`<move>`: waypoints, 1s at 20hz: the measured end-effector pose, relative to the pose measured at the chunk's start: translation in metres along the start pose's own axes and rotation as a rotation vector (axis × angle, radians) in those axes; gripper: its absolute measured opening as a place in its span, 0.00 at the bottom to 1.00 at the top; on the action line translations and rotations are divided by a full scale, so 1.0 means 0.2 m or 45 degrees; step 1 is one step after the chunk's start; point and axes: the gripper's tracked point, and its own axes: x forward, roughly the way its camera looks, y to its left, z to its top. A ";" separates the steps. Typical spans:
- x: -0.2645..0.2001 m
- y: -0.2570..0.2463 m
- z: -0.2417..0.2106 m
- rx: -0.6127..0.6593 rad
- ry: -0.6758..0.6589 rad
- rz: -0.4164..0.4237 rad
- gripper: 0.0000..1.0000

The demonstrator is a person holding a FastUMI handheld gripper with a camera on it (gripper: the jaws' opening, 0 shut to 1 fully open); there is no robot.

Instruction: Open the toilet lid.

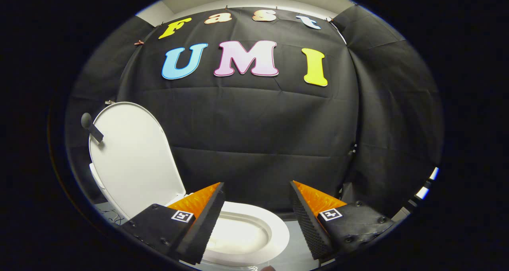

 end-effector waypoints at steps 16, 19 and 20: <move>-0.03 -0.07 -0.19 0.073 0.036 -0.019 0.99; -0.03 -0.08 -0.21 0.084 0.053 -0.021 0.99; -0.03 -0.08 -0.21 0.085 0.056 -0.023 0.99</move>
